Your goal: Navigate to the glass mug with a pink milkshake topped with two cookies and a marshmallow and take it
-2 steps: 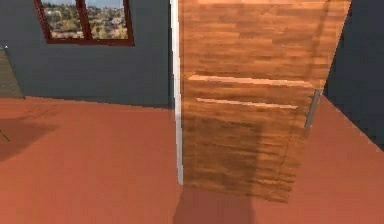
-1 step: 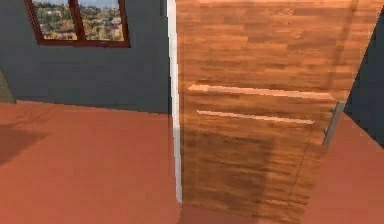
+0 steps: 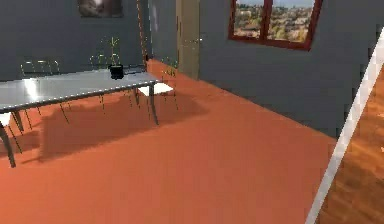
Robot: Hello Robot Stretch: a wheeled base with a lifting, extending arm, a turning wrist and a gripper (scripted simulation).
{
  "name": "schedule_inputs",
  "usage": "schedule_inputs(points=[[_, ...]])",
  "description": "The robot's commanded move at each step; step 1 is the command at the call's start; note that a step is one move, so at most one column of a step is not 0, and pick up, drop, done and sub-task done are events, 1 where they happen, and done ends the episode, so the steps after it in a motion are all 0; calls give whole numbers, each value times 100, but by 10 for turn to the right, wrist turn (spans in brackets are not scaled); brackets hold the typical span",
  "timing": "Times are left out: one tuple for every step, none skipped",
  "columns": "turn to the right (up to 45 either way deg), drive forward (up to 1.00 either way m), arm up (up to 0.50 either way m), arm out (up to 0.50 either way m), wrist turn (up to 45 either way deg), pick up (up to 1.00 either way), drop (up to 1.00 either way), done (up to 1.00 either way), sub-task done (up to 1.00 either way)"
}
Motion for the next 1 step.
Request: schedule_inputs(points=[[-390, 0, 0, 0, 0, 0, 0, 0, 0]])
